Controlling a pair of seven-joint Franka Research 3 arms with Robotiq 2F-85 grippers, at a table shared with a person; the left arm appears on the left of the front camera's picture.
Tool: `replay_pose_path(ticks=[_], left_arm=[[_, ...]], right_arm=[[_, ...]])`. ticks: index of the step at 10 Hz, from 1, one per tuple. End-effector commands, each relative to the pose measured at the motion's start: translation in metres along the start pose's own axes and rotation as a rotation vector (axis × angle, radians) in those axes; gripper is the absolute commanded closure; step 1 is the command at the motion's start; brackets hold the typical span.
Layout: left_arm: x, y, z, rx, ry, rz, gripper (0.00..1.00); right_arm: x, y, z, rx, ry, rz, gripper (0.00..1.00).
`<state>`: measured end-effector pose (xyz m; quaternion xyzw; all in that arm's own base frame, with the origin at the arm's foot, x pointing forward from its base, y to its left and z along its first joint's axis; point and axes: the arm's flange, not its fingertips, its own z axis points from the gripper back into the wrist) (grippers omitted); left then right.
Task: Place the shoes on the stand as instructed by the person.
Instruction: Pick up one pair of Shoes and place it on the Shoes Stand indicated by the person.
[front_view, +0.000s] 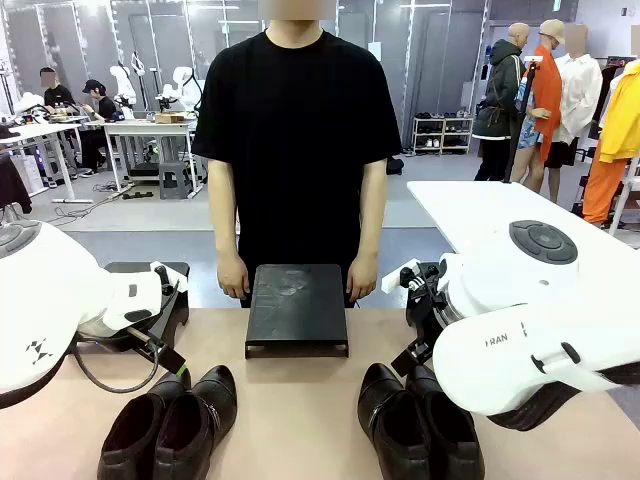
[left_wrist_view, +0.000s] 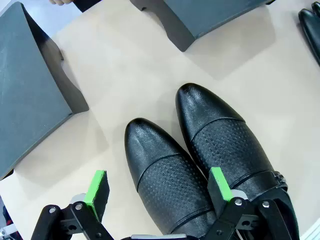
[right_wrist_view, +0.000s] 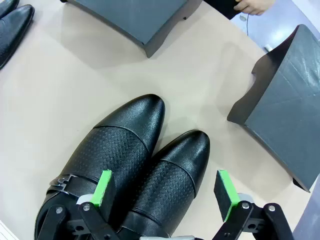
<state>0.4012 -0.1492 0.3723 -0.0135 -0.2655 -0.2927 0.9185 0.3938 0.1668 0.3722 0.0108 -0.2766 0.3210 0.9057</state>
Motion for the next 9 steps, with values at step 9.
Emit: replay_pose_path(ticks=[9], left_arm=[[0.021, -0.001, 0.02, -0.052, -0.048, -0.039, 0.0]], right_arm=[[0.02, -0.011, 0.03, 0.062, -0.049, -0.021, 0.0]])
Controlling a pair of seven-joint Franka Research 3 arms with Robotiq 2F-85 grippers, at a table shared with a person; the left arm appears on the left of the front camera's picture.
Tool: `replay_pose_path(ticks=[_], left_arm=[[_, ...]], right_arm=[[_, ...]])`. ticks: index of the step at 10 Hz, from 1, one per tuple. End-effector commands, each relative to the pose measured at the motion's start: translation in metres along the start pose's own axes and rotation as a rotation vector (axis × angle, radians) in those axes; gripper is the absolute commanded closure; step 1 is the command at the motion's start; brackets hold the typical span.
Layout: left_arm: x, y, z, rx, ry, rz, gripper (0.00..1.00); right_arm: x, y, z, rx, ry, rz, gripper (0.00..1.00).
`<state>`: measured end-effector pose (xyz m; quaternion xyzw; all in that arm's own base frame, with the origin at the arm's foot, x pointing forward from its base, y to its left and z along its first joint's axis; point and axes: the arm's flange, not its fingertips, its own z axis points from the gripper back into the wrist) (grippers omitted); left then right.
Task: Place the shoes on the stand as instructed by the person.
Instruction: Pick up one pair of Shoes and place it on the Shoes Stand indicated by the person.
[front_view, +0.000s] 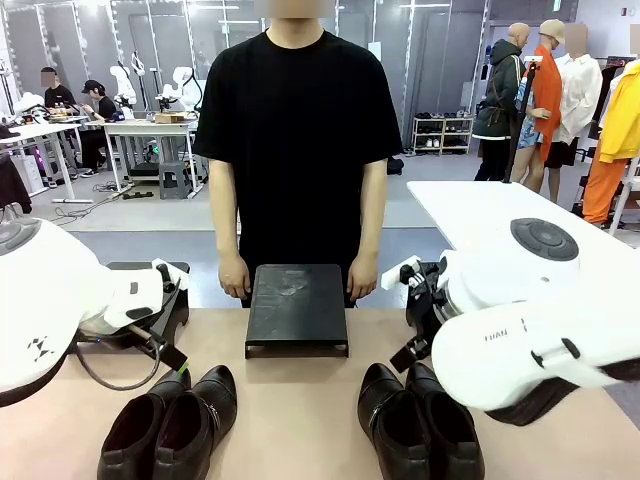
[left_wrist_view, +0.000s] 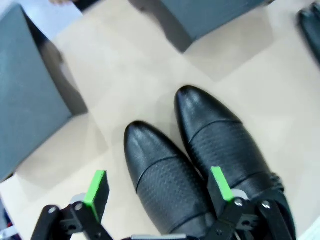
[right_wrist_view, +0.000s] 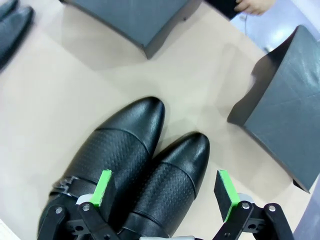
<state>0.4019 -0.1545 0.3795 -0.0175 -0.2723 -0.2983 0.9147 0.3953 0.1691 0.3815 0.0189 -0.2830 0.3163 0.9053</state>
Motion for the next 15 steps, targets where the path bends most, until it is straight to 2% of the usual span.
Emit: replay_pose_path(ticks=[1, 2, 3, 4, 5, 6, 7, 8, 10, 12, 14, 15], left_arm=[[0.032, 0.01, 0.037, -0.075, -0.041, -0.048, 0.0], [0.046, 0.022, 0.058, -0.09, -0.036, -0.053, 0.0], [0.056, 0.033, 0.08, -0.19, -0.064, 0.001, 0.0], [0.054, 0.053, 0.11, -0.293, -0.11, 0.09, 0.0], [0.042, 0.076, 0.134, -0.425, -0.138, 0.159, 0.0], [0.023, 0.102, 0.157, -0.529, -0.145, 0.226, 0.0], [-0.001, 0.126, 0.178, -0.651, -0.16, 0.302, 0.0], [-0.035, 0.157, 0.199, -0.784, -0.23, 0.367, 0.0], [-0.111, 0.203, 0.218, -0.952, -0.403, 0.498, 0.0], [-0.205, 0.23, 0.223, -0.94, -0.581, 0.682, 0.0], [-0.283, 0.243, 0.238, -0.844, -0.64, 0.848, 0.0], [-0.306, 0.246, 0.247, -0.801, -0.637, 0.894, 0.0]], right_arm=[[0.03, -0.023, 0.045, 0.087, -0.067, -0.025, 0.0], [0.038, -0.03, 0.056, 0.139, -0.069, -0.029, 0.0], [0.042, -0.042, 0.072, 0.131, -0.061, -0.033, 0.0], [0.037, -0.06, 0.093, 0.331, -0.079, -0.096, 0.0], [0.024, -0.077, 0.102, 0.478, -0.105, -0.162, 0.0], [0.01, -0.098, 0.118, 0.612, -0.156, -0.21, 0.0], [-0.011, -0.125, 0.131, 0.654, -0.196, -0.283, 0.0], [-0.047, -0.155, 0.141, 0.75, -0.253, -0.36, 0.0], [-0.114, -0.192, 0.162, 0.795, -0.36, -0.486, 0.0], [-0.187, -0.216, 0.199, 0.739, -0.477, -0.631, 0.0], [-0.252, -0.229, 0.238, 0.656, -0.551, -0.775, 0.0], [-0.273, -0.229, 0.253, 0.626, -0.59, -0.809, 0.0]])
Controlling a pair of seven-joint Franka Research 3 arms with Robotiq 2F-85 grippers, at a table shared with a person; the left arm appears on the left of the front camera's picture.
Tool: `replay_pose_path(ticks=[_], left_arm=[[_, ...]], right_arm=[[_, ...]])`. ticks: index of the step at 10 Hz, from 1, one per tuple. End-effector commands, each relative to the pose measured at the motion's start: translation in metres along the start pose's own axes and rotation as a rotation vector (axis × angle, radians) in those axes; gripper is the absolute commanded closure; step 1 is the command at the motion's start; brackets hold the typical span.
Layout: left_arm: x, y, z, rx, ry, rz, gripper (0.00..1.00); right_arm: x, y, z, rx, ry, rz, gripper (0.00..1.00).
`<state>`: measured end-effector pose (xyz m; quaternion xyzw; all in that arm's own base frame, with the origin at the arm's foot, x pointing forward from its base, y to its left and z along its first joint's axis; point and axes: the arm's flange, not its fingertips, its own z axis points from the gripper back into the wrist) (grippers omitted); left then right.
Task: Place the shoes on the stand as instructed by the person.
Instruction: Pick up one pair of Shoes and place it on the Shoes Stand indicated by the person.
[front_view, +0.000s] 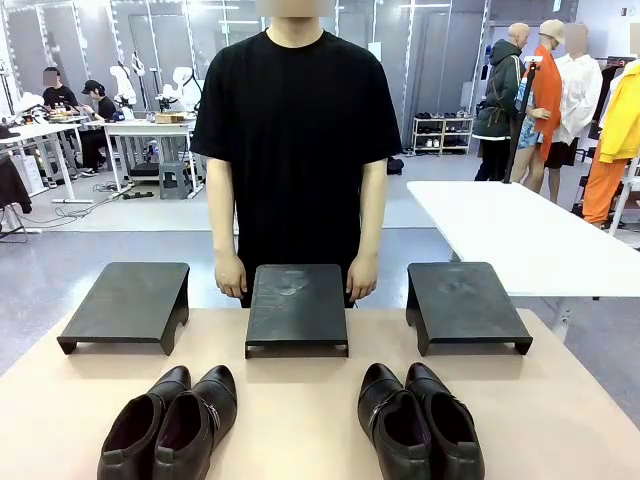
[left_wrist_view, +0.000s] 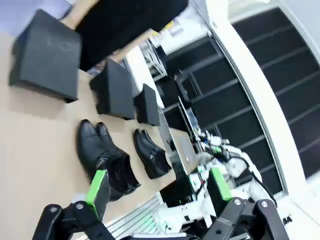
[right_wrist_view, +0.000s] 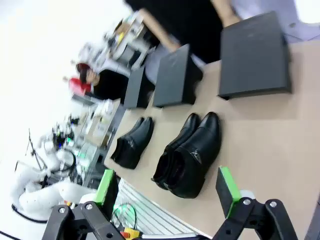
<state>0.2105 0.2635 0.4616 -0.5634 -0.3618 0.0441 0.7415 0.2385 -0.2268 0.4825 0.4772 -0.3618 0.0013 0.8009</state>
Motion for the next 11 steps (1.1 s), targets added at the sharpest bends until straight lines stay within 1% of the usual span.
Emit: replay_pose_path(ticks=[1, 2, 3, 4, 11], left_arm=[[-0.002, -0.007, 0.009, 0.067, -0.003, 0.005, 0.0], [0.0, -0.012, 0.022, 0.079, -0.044, -0.002, 0.0], [0.004, -0.013, 0.022, 0.088, -0.055, -0.004, 0.0], [-0.009, 0.002, 0.028, 0.069, -0.055, 0.027, 0.0], [-0.009, 0.002, 0.028, 0.069, -0.055, 0.027, 0.0]], right_arm=[[-0.014, 0.008, 0.015, -0.005, -0.083, 0.001, 0.0], [-0.02, 0.01, 0.023, -0.025, -0.092, -0.005, 0.0], [-0.02, 0.009, 0.022, -0.042, -0.085, -0.013, 0.0], [-0.015, 0.003, 0.035, -0.035, -0.075, -0.024, 0.0], [-0.015, 0.003, 0.035, -0.035, -0.075, -0.024, 0.0]])
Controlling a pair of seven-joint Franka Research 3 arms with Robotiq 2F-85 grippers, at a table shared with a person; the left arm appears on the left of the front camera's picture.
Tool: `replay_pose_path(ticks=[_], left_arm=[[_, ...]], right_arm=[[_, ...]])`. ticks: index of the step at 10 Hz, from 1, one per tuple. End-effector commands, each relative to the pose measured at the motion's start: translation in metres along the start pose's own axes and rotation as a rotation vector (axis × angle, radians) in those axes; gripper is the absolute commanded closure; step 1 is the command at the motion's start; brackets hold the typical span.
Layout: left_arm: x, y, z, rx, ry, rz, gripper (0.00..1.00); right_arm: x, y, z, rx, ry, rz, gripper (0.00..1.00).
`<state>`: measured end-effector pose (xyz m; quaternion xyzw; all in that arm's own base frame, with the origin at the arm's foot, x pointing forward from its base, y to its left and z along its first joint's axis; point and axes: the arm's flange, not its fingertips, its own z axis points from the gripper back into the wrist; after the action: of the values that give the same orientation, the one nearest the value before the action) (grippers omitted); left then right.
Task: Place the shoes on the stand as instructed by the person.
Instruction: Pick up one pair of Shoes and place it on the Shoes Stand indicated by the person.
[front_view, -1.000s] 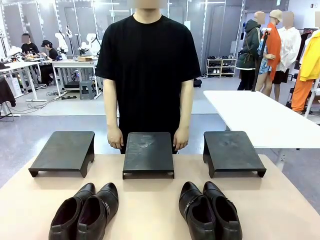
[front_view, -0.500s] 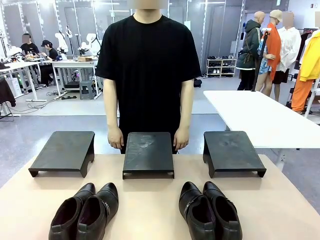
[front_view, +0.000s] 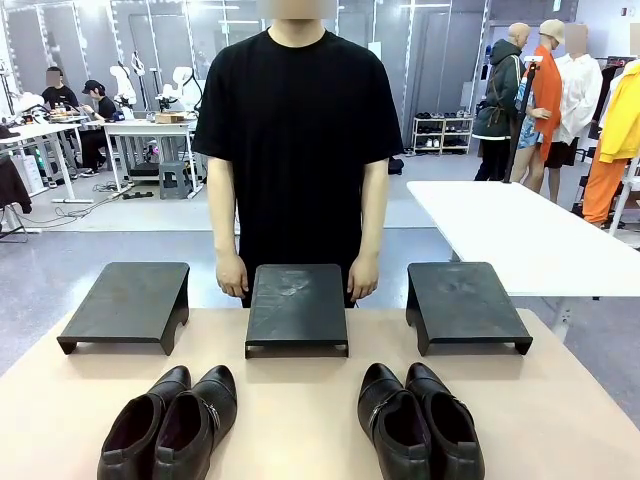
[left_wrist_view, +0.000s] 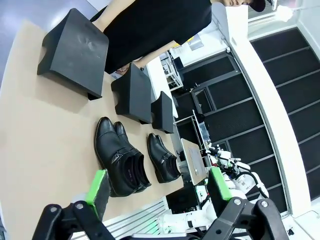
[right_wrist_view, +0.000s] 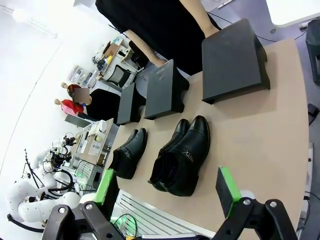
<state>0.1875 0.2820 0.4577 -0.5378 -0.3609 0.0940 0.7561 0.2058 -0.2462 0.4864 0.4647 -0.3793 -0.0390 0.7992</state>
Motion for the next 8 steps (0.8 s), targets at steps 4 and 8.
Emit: replay_pose_path(ticks=[4, 8], left_arm=[[0.001, 0.0002, 0.0002, -0.022, -0.009, -0.027, 0.0], [0.001, 0.0002, 0.0002, -0.022, -0.009, -0.027, 0.0]], right_arm=[[0.0005, -0.0005, -0.0002, 0.014, -0.007, 0.014, 0.0], [0.0005, -0.0005, -0.0002, 0.014, -0.007, 0.014, 0.0]])
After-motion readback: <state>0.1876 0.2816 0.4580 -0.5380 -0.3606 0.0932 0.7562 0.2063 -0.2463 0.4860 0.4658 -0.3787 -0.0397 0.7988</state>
